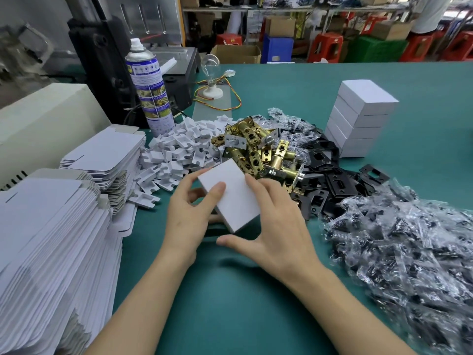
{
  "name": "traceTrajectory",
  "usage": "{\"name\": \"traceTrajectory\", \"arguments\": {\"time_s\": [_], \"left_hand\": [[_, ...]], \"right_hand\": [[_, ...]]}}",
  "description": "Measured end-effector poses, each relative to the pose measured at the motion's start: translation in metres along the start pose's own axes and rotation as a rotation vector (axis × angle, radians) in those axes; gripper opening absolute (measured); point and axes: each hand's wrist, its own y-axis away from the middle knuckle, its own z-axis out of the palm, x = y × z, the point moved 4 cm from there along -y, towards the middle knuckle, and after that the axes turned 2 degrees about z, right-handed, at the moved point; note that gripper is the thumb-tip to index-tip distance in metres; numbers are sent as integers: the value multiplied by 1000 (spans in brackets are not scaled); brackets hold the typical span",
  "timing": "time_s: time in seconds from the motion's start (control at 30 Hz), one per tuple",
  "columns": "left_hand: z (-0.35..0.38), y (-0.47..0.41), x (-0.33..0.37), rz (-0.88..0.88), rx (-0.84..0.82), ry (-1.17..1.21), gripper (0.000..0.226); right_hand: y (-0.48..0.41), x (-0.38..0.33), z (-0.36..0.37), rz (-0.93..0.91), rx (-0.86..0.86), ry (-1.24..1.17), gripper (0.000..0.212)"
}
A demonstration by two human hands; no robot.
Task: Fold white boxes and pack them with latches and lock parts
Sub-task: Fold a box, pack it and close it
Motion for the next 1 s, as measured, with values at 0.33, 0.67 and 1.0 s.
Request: {"name": "traceTrajectory", "arguments": {"time_s": [0.33, 0.67, 1.0], "left_hand": [[11, 2, 9, -51, -228, 171, 45], [16, 7, 8, 13, -382, 70, 58], [16, 6, 3, -3, -426, 38, 63]], "right_hand": [[-5, 13, -15, 292, 166, -639, 62], [-81, 60, -126, 411, 404, -565, 58], [-164, 154, -201, 563, 453, -23, 59]]}}
